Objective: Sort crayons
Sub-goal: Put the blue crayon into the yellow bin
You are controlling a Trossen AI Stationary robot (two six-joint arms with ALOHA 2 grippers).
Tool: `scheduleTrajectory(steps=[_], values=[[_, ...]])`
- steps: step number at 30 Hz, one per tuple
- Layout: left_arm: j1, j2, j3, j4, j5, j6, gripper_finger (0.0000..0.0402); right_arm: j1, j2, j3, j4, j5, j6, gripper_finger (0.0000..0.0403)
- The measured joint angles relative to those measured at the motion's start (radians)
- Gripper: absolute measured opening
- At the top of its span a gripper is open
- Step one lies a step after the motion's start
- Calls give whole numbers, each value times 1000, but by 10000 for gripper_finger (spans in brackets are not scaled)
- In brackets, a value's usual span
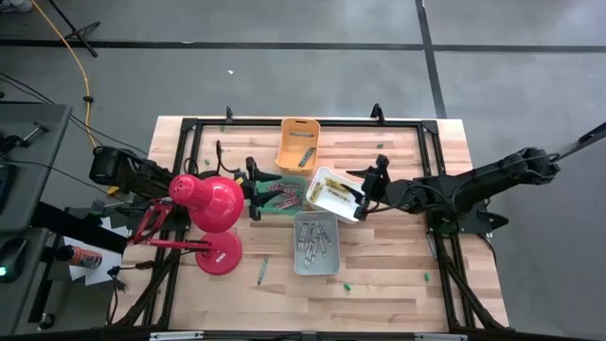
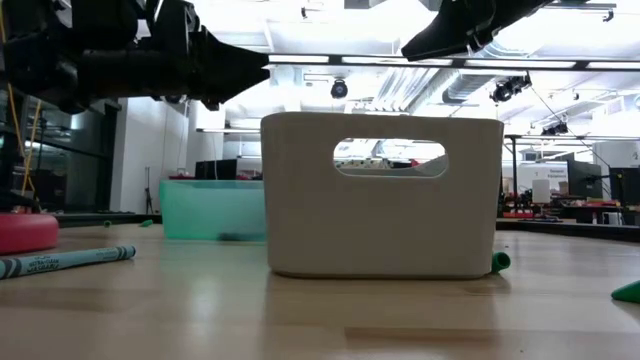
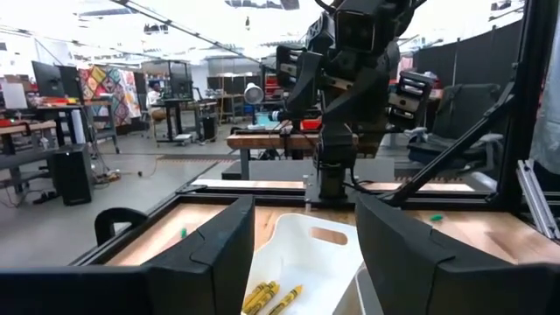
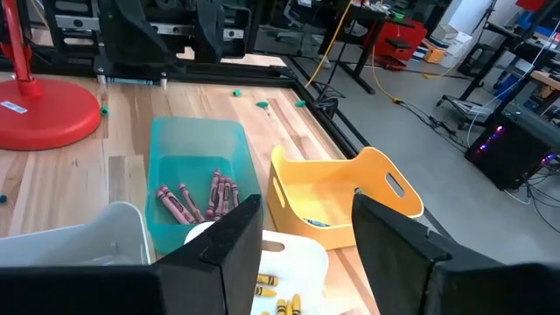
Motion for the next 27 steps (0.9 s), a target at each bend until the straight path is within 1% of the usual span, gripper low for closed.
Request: scheduleTrajectory(steps=[4,6,10,12,14,17,20,22,24,27], values=[[0,0,0,-1,0,17,186,0,0,0,0,0,1,172],[0,0,0,-1,-1,18,186,0,0,0,-2,0,28,172],[0,0,0,-1,-1,18,186,0,2,0,-79,-1,233,172],[0,0,0,-1,-1,18,186,0,2,7,-156,-24,333,172],[0,0,0,-2,-1,23,186,0,2,53,-322,-111,468,172],[0,0,0,-3,-1,41,186,1,20,154,-617,-233,713,172],[0,0,0,-10,-2,44,186,31,55,224,-863,-279,909,172],[0,0,1,-10,-2,44,186,54,81,235,-964,-344,1032,172],[0,0,1,-11,-2,43,186,82,106,211,-1038,-445,1157,172],[0,0,1,-21,-2,42,186,136,143,134,-1055,-590,1331,172]])
